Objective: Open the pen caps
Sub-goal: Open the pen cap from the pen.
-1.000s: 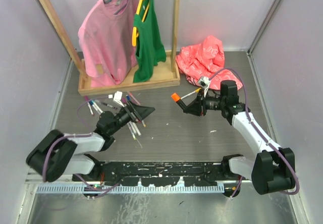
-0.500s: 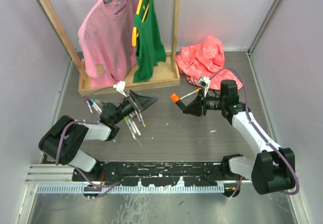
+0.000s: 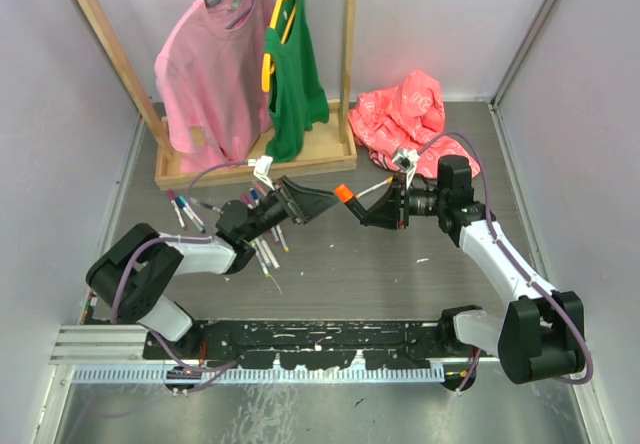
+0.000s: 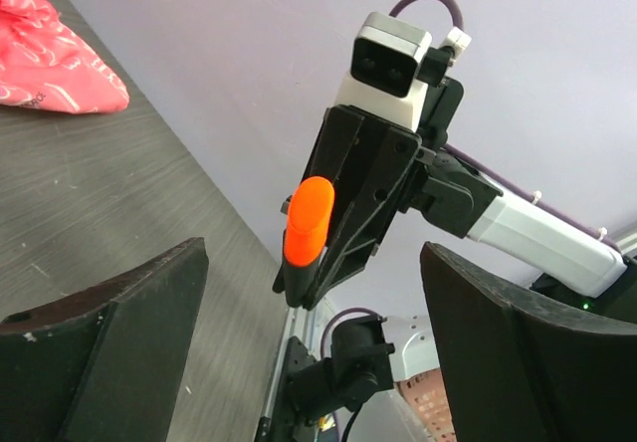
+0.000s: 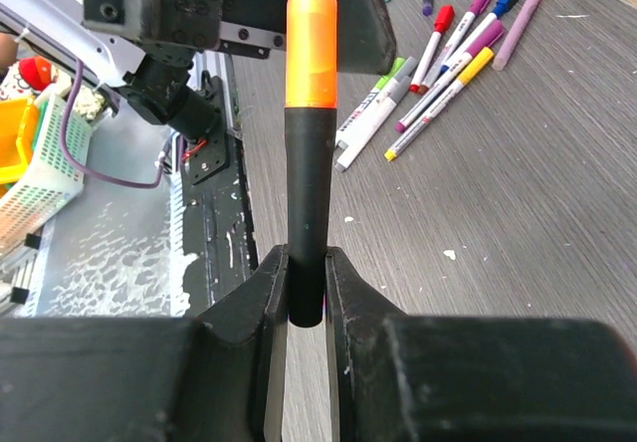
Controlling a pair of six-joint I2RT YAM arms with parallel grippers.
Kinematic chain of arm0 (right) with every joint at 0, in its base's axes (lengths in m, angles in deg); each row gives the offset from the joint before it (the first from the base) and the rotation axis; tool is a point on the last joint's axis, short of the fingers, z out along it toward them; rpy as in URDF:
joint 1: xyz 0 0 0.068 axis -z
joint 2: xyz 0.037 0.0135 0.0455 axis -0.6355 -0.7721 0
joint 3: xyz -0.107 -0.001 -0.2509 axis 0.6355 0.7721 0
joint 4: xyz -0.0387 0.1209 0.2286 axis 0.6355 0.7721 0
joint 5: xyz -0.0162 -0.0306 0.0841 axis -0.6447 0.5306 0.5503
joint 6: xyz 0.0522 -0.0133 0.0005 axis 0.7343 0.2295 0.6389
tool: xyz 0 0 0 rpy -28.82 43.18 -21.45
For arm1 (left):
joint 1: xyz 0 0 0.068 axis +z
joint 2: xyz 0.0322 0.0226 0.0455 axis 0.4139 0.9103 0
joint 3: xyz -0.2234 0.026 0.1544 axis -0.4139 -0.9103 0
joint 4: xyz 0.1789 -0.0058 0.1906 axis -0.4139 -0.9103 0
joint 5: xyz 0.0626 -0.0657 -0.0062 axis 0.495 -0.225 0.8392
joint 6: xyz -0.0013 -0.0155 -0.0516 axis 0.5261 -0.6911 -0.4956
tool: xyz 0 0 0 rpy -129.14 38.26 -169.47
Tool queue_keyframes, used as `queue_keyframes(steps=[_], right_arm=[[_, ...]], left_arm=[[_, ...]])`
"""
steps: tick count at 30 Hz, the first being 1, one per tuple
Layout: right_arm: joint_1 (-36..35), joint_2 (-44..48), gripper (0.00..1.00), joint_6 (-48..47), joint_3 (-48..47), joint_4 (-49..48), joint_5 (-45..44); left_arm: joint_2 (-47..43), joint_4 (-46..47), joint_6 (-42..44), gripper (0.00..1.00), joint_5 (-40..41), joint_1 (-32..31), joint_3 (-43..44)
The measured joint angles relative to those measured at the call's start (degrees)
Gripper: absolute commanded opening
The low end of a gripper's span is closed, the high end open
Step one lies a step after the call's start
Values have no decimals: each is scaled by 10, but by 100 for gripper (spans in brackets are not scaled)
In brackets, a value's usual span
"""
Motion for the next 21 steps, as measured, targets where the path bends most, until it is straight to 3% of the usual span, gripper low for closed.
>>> queue_keyframes(steps=[9, 21], right_arm=[[-10, -3, 1, 8, 0, -13, 12], [-12, -16, 1, 10, 0, -15, 12]], left_arm=[[61, 1, 6, 62, 20, -24, 50], [69, 1, 19, 44, 24, -37, 57]])
